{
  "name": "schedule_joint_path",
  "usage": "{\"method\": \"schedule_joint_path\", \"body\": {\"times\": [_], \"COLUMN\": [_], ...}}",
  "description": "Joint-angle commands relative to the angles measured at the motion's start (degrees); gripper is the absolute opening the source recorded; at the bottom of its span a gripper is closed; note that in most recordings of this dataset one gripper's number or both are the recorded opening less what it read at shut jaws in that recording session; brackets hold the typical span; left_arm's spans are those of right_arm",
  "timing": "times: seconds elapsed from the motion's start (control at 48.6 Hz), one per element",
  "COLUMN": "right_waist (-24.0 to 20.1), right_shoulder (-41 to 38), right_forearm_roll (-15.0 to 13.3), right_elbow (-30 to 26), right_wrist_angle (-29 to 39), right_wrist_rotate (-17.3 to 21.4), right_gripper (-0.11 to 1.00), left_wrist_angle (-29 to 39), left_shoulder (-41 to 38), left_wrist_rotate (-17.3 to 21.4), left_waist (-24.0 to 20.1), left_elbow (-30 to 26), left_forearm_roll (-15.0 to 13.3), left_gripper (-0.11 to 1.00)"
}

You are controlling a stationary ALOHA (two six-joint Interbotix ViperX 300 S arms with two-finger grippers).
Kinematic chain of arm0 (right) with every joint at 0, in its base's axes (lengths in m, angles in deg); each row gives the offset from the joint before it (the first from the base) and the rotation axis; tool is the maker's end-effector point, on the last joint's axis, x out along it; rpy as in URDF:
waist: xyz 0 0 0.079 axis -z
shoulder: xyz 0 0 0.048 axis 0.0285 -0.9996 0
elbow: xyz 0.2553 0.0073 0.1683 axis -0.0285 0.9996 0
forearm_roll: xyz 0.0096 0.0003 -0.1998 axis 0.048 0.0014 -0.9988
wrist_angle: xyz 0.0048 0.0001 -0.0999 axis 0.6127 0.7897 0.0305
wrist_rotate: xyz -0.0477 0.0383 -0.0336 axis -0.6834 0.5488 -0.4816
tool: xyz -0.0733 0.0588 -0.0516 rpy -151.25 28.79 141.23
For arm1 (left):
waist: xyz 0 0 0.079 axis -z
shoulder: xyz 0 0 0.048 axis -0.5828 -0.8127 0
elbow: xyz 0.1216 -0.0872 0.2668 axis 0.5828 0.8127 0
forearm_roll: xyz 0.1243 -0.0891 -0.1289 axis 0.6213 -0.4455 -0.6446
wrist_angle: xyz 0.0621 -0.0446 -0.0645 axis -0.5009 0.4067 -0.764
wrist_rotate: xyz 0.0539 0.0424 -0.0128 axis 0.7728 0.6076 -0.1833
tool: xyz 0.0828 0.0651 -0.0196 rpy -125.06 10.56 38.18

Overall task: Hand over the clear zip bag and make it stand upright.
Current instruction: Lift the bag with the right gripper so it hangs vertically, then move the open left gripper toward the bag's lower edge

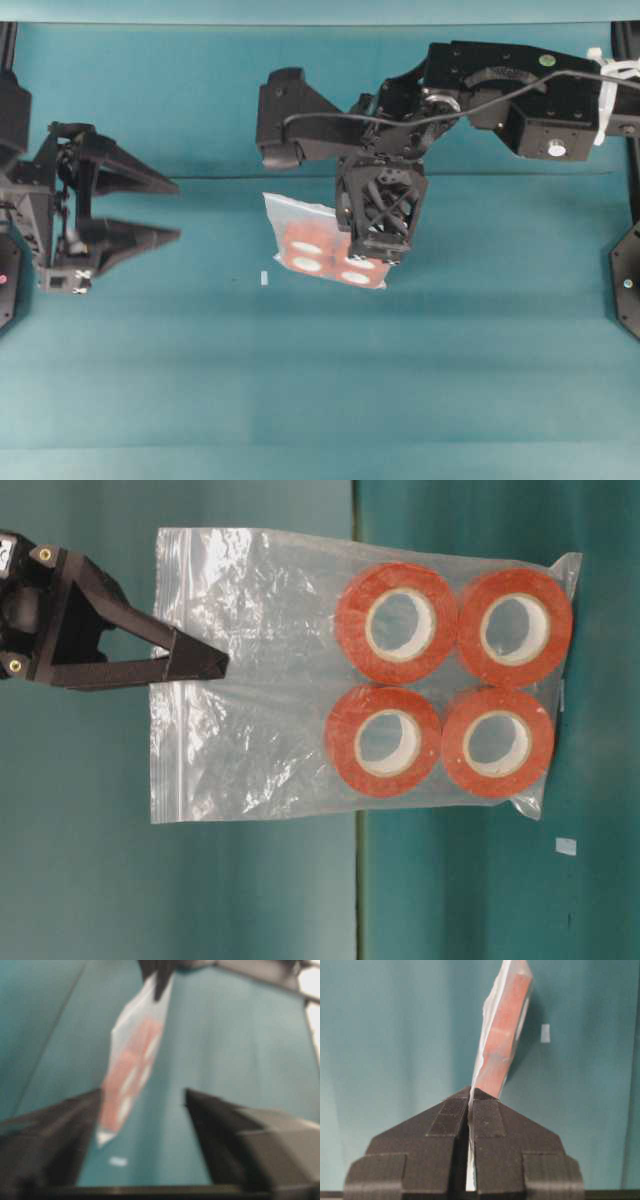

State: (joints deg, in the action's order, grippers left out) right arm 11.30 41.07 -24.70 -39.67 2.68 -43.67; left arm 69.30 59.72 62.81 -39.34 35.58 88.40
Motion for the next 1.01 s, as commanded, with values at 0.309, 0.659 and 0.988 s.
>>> {"method": "schedule_joint_path", "body": {"times": [0.309,0.659,0.988], "right_waist": [-0.88,-1.05,-1.32], "right_shoulder": [0.79,0.79,0.7], "right_forearm_roll": [-0.09,-0.62,-1.23], "right_elbow": [-1.41,-2.02,-1.58], "right_wrist_angle": [0.7,0.97,0.09], "right_wrist_rotate": [-7.12,-10.11,-11.16], "right_gripper": [0.03,0.03,0.03], "left_wrist_angle": [0.88,0.88,0.79], "left_shoulder": [0.09,0.26,-0.88], "left_wrist_rotate": [12.92,12.92,12.74], "left_waist": [-0.18,-0.44,-0.53], "left_elbow": [0.0,1.49,1.67], "left_forearm_roll": [0.18,0.18,0.18], "left_gripper": [0.95,0.94,0.94]}}
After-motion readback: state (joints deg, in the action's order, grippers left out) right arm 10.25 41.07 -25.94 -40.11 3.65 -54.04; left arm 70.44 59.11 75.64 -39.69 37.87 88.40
